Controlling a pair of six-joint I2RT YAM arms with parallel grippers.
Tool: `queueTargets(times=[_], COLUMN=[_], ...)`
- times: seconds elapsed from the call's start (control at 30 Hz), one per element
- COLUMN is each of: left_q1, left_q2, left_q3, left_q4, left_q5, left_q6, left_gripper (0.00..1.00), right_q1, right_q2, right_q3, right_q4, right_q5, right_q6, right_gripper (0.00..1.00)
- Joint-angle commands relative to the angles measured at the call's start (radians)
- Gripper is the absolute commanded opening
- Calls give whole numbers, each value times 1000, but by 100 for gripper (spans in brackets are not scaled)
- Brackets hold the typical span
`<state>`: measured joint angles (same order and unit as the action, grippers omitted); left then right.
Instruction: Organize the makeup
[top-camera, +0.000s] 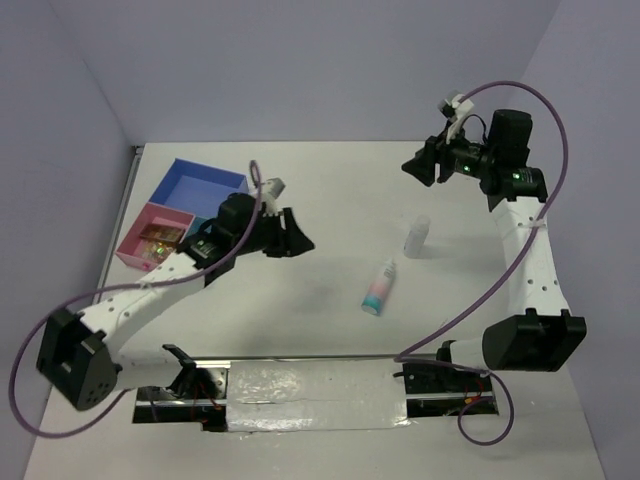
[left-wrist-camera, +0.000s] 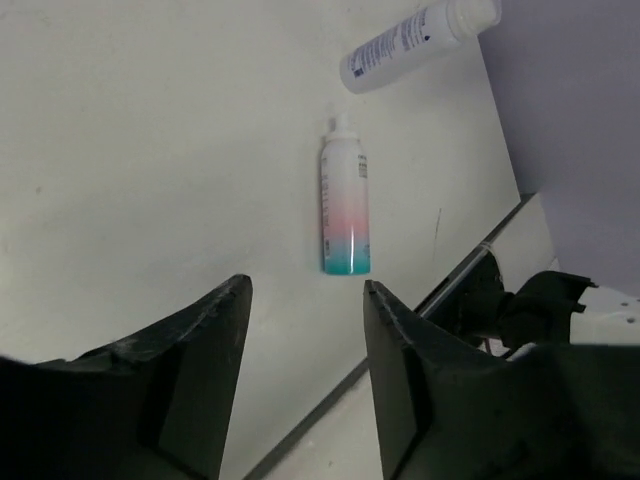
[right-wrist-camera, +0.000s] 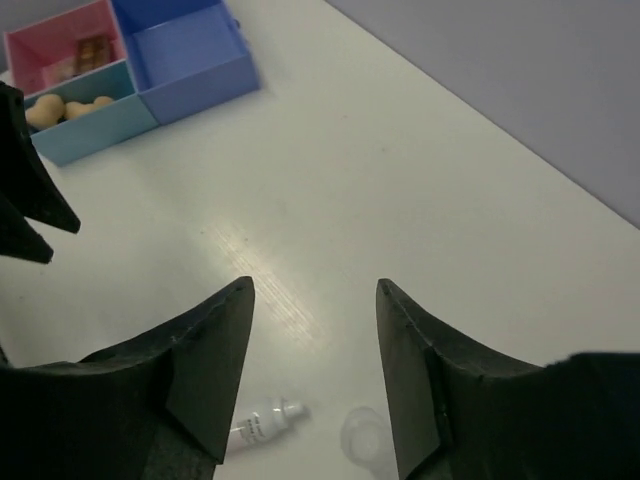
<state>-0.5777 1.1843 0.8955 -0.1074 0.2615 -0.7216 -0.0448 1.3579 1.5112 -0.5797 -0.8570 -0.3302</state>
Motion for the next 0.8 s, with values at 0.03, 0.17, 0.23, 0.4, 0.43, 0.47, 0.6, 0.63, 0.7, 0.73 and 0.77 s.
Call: queueTargets(times=[0.03,0.17,0.23,0.4,0.43,0.47,0.6,0.63,0.7,0.73,0.77], left_q1=[-99,-155,-168,-197,-212,-218,-257,-270,-289,-297,-303], left_q2=[155,297,320,402,422,434,495,521,560,574,587], left_q3=[221,296,296,318,327,338,402,411,440,453,468], left_q4=[-55,-133,-126,-117,-120,-124,-150,-153,-156,-163,-170], left_q5=[-129,-194,-192,-168,-166,-169,-180,-182,-185,-186,-188], left_q6=[99,105,99,111,117,128,146,146,143,145,151], left_gripper=[74,89,90,88,88,88,84,84,83,83,83], right_q1=[-75,-156,-191,-251,-257,-262,-271,-268,-271,-271,-274], right_q2=[-57,-71,-69,-95,-103,-112,-151,-152,-154,-152,-152], right_q3=[-34,-60,-63,-118,-132,-149,-224,-230,-244,-246,-246], right_q4=[26,96,89,76,81,93,112,110,112,113,113], right_q5=[-1,-27,-33,-47,-50,-56,-59,-60,-62,-60,-60], right_q6=[18,120,131,134,140,151,161,163,169,171,174], right_gripper=[65,76,82,84,84,84,84,84,85,85,85])
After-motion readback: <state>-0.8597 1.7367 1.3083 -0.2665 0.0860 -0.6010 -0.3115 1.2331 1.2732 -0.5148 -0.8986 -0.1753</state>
